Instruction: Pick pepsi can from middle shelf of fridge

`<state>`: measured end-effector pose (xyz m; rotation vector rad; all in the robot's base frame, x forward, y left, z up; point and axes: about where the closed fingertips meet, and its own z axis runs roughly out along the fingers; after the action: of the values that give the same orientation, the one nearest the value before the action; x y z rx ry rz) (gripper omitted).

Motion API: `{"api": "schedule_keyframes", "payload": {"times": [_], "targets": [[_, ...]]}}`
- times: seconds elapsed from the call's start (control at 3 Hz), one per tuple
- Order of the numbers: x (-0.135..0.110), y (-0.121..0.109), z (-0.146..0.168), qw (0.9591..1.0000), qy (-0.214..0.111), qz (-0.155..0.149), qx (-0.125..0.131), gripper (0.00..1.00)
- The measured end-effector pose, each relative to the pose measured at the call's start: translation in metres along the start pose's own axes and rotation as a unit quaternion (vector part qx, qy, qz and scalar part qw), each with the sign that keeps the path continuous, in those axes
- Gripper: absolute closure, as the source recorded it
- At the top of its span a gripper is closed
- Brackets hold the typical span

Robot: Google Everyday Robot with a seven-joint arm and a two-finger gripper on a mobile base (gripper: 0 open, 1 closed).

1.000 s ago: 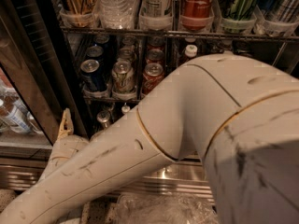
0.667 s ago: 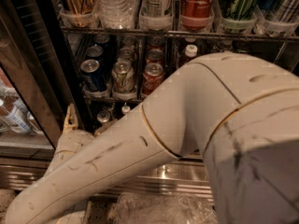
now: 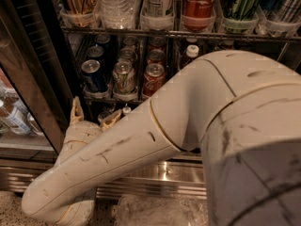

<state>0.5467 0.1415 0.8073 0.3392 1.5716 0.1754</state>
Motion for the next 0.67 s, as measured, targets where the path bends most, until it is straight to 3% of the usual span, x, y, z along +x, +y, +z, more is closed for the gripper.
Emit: {"api": "schedule_keyframes", "payload": {"times": [0.67], "targets": [[-0.013,0.005,0.022,0.9993,-0.023,-0.027,-0.013,0.19]]}}
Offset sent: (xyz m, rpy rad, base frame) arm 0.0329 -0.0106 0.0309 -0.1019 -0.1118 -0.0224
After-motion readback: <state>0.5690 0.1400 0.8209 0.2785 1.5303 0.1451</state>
